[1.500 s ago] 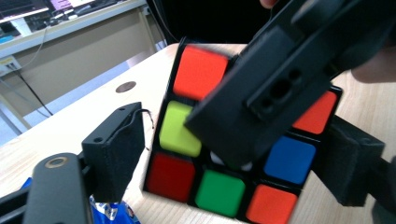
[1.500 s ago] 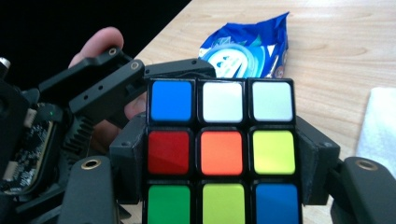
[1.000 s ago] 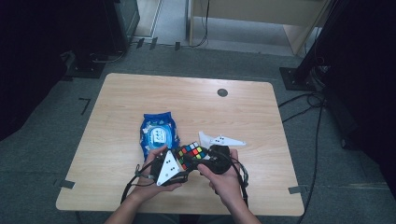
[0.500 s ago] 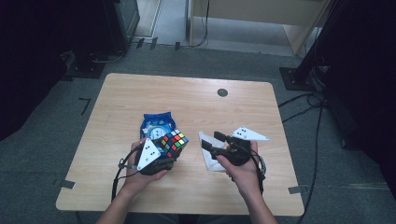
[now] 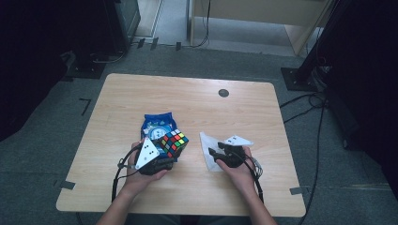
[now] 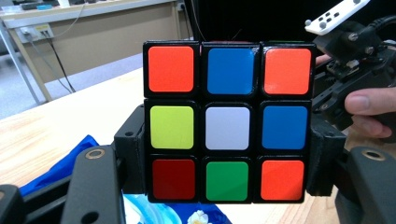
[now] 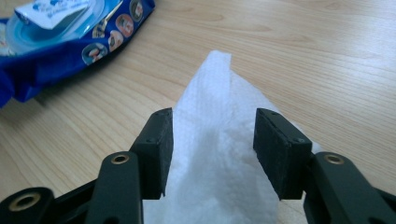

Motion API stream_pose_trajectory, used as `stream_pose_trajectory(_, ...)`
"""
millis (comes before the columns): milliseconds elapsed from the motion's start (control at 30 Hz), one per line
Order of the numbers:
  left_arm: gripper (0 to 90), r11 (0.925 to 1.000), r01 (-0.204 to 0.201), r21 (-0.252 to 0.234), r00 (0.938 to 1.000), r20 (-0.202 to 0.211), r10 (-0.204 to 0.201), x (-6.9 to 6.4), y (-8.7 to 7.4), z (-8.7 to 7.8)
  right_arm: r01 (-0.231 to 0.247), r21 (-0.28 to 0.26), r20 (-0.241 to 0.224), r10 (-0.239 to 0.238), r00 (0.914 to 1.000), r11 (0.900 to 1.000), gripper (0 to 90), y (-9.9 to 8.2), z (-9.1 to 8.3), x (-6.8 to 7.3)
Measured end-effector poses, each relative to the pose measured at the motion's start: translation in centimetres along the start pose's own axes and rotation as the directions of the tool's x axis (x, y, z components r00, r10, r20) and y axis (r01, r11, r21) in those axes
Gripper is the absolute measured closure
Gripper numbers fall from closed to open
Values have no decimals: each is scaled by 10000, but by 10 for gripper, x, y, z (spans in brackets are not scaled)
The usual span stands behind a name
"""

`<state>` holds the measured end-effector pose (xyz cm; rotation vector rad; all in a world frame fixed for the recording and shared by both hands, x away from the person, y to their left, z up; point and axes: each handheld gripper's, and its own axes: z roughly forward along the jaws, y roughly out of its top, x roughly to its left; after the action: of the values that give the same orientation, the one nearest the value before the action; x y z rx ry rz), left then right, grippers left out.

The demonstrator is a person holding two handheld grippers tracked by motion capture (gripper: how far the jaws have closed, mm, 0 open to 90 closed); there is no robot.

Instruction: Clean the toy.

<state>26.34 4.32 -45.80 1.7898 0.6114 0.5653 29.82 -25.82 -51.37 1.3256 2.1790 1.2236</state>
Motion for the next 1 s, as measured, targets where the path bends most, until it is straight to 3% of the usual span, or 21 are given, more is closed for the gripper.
stream_pose_trajectory(333,341,10000,-3,-18,9999,121,3,-2,1,0,800,689,380,-828,9958,9944,580,-4,5,1)
stream_pose_trajectory(433,340,10000,-5,-5,9998,174,5,-3,1,0,803,754,805,-864,9930,9939,505,-4,6,1)
stream_pose_trajectory(533,341,10000,-3,-6,9996,273,4,-4,0,1,818,759,912,-886,9919,9938,516,-4,7,1)
stream_pose_trajectory(633,340,10000,17,41,9995,326,-18,-5,0,1,705,727,965,-774,9923,9949,595,-4,6,1)
stream_pose_trajectory(733,340,10000,69,68,9992,384,-71,-5,0,2,639,631,928,-696,9932,9960,760,-6,4,-2)
stream_pose_trajectory(800,340,9999,61,86,9992,387,-65,-6,-1,3,319,606,895,-372,9953,9977,835,-7,2,-5)
stream_pose_trajectory(900,340,9999,60,128,9991,410,-65,-6,-1,4,165,502,880,-208,9959,9986,875,-6,-2,-7)
stream_pose_trajectory(1000,340,9998,37,176,9990,448,-45,-7,-2,5,-119,-313,475,133,9988,9994,881,2,-15,-5)
